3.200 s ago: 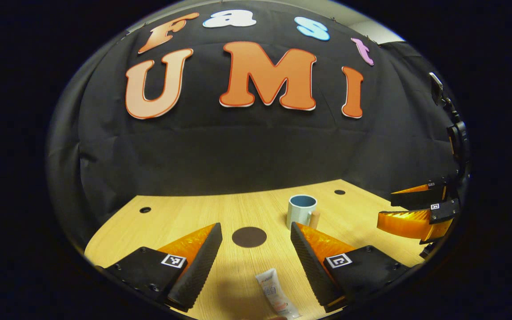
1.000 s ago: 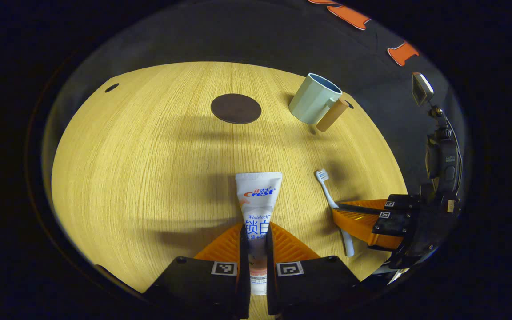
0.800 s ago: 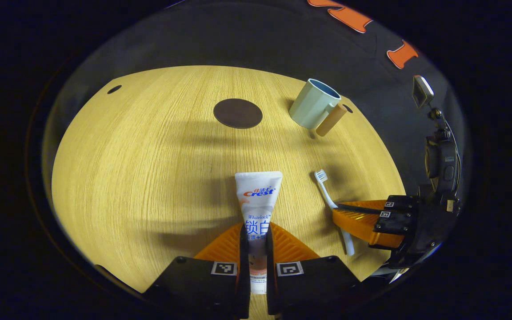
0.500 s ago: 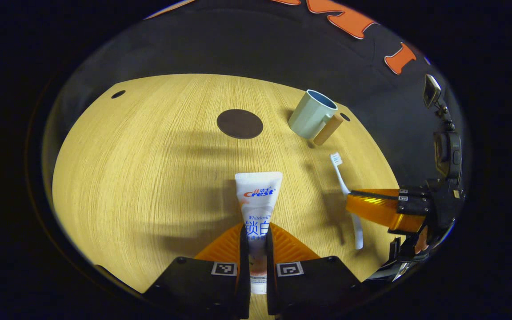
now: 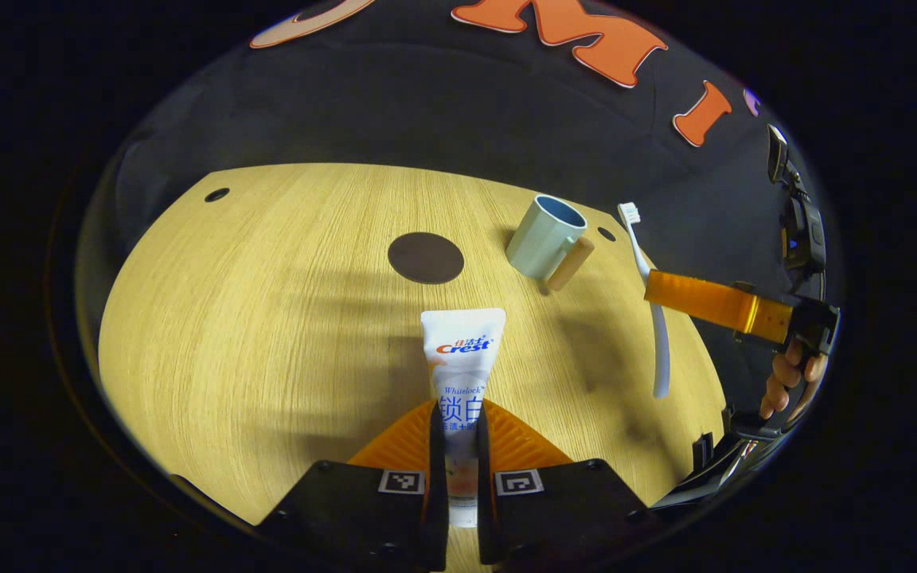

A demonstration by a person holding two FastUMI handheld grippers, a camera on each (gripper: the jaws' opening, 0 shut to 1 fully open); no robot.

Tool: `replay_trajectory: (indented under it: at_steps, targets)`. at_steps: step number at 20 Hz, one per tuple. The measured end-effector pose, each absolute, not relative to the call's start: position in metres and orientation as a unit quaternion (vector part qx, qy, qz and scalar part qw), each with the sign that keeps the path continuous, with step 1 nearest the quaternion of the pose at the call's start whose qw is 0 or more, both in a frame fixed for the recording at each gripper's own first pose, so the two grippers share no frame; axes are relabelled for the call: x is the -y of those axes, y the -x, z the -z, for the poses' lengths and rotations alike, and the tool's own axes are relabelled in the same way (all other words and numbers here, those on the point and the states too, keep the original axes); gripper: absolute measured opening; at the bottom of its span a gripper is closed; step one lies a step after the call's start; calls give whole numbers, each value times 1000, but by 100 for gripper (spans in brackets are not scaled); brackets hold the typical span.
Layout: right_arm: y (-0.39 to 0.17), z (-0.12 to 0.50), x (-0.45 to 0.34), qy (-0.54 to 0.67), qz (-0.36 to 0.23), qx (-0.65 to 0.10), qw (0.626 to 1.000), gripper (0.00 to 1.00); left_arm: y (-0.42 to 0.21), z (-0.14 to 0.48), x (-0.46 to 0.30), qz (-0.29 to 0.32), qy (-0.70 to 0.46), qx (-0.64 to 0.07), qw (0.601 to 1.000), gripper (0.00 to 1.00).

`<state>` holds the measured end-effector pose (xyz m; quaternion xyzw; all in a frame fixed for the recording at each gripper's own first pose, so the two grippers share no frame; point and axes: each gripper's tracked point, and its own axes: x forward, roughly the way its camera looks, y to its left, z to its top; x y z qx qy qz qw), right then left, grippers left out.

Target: Put the toothbrush and toothpaste on the desktop into the cup, then pick up the cup and place it on the coaster on the desktop.

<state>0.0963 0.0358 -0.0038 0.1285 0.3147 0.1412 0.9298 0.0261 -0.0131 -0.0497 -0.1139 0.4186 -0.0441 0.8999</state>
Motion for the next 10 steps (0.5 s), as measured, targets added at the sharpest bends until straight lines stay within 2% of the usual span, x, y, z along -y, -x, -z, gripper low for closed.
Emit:
replay_trajectory:
  at_steps: [10]
  targets:
    - [-166,-56,-19,-120,-123,-162,972,7,-29,16,-4,13,102,-356,929,19]
